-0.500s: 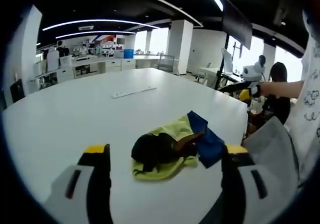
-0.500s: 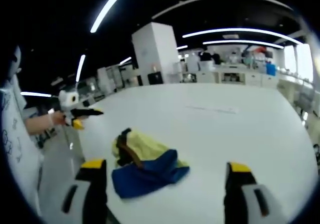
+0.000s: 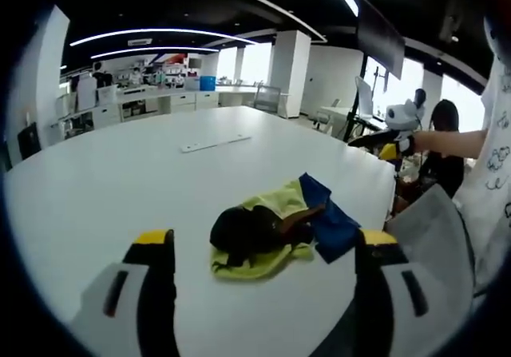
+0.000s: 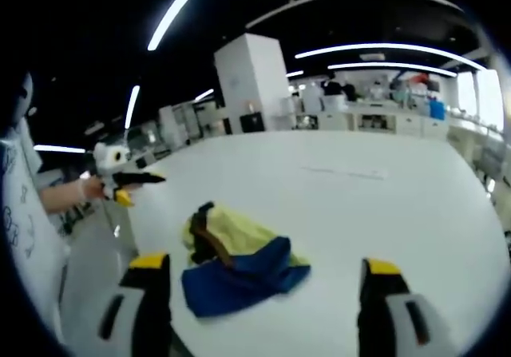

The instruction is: Fold the garment on the visible template until the final outline fits inside the template.

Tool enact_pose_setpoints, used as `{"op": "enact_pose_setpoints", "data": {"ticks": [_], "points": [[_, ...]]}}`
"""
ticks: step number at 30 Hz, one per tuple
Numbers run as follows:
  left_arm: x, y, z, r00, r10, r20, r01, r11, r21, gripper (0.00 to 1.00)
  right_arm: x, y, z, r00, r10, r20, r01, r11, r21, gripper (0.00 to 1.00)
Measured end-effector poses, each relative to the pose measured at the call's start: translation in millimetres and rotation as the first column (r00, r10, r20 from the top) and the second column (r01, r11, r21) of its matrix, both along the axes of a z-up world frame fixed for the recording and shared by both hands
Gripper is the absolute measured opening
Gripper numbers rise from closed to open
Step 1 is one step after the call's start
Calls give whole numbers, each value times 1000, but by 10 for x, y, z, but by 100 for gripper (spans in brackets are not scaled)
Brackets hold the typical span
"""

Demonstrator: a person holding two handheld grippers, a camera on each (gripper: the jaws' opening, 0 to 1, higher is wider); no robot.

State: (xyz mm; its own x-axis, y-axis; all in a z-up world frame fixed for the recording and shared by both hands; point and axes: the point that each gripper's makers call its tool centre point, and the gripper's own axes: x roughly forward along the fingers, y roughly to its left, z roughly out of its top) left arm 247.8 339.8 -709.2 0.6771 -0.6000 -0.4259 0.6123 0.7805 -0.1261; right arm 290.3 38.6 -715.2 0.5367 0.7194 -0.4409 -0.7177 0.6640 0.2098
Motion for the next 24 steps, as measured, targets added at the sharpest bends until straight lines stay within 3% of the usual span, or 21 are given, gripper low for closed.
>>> {"op": "enact_pose_setpoints", "data": {"ticks": [24], "points": [[43, 33, 16, 1000, -22, 16, 22, 1000, 14, 89, -106, -107, 43, 999, -35, 7, 35, 999, 28, 98]]}}
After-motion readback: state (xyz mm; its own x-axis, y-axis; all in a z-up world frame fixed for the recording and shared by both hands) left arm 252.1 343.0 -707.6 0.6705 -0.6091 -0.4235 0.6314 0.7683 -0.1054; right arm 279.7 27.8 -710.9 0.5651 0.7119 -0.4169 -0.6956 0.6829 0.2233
